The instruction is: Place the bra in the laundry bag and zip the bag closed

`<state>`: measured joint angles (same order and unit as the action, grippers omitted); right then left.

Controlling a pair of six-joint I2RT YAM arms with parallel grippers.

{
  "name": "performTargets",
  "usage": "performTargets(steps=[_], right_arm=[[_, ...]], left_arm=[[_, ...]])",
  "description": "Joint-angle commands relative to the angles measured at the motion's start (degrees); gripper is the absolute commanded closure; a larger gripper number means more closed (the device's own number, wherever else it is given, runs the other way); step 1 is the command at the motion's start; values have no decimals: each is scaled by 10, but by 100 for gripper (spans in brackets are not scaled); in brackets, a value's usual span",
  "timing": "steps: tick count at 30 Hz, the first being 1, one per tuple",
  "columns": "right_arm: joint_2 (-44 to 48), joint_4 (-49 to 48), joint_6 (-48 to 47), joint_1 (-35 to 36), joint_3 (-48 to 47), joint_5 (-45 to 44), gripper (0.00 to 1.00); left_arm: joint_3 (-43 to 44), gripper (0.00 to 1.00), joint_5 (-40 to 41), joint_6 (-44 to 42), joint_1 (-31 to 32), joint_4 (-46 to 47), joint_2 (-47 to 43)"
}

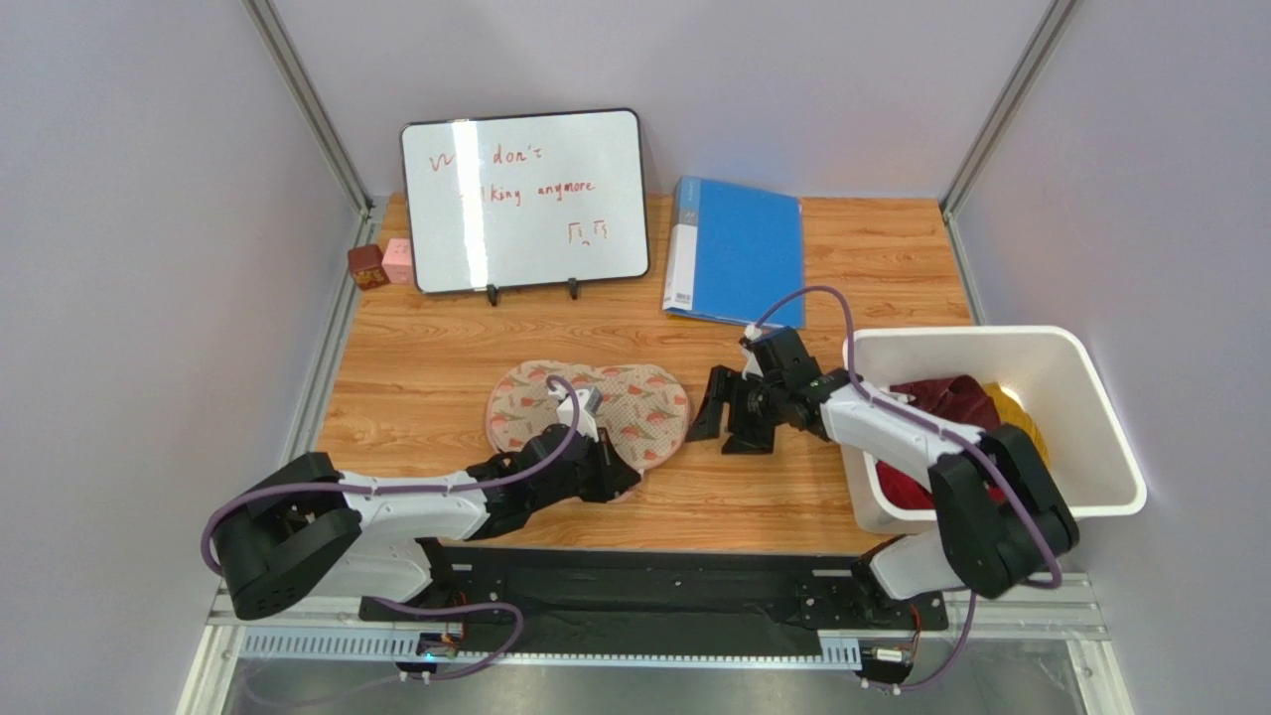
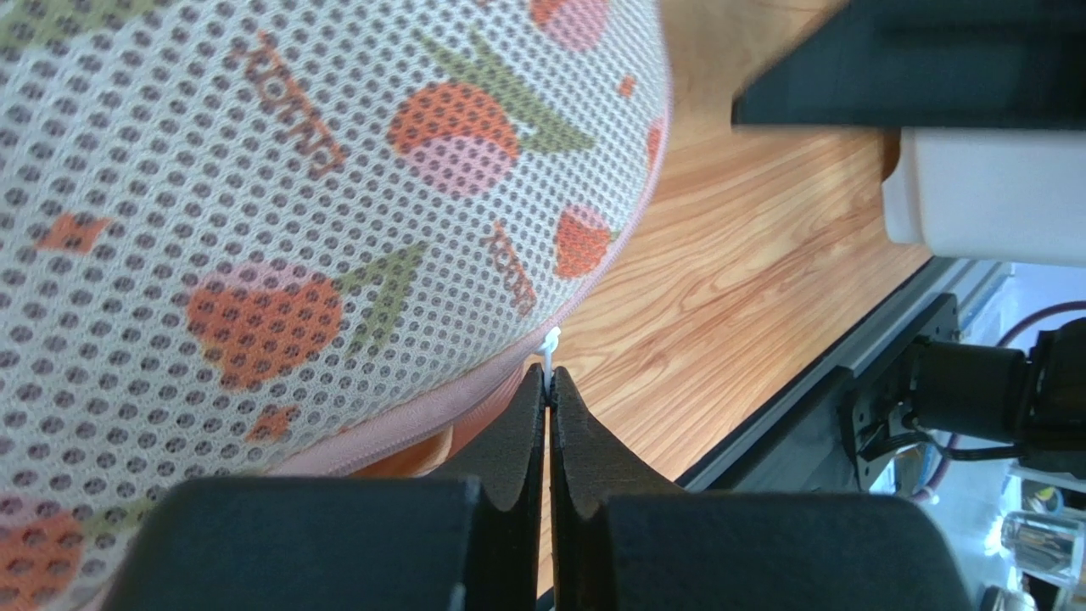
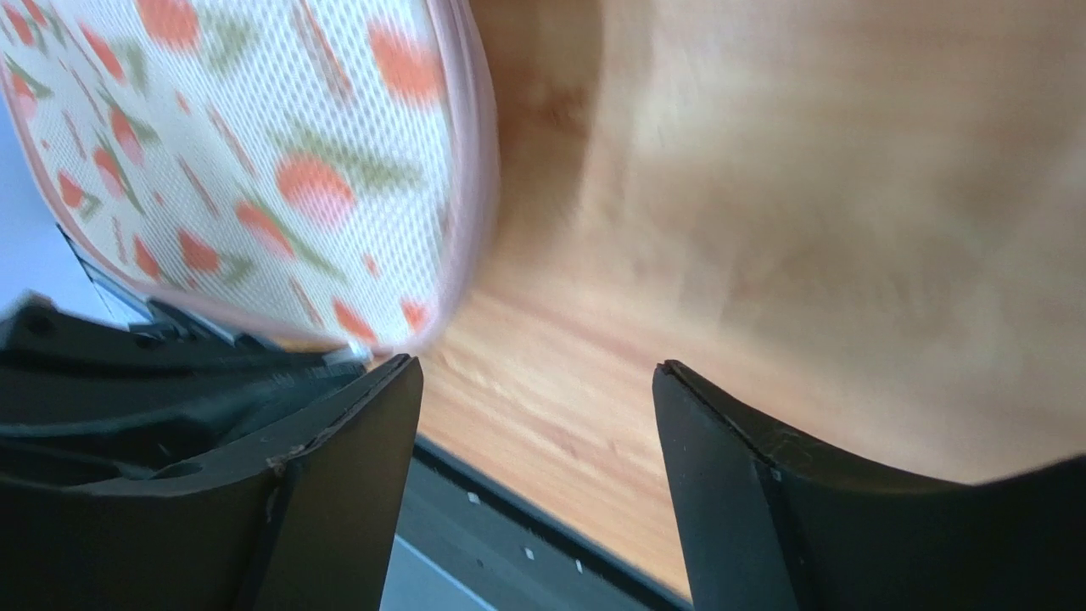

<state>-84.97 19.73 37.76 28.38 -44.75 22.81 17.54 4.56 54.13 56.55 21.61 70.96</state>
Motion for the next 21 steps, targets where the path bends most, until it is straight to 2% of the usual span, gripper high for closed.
performTargets(steps=[1,7,13,21], right_arm=[[94,27,49,27,77,-10,27],[123,-75,139,105,102,-29,29],[95,-154,179,117,104,-60,38],[14,-240,210,127,98,-22,51]], left_arm=[[34,100,-14,1,1,44,17],[41,100,-27,5,4,54,25],[35,100,-24,15,15,53,20],[36,100,-24,17,21,53,15]])
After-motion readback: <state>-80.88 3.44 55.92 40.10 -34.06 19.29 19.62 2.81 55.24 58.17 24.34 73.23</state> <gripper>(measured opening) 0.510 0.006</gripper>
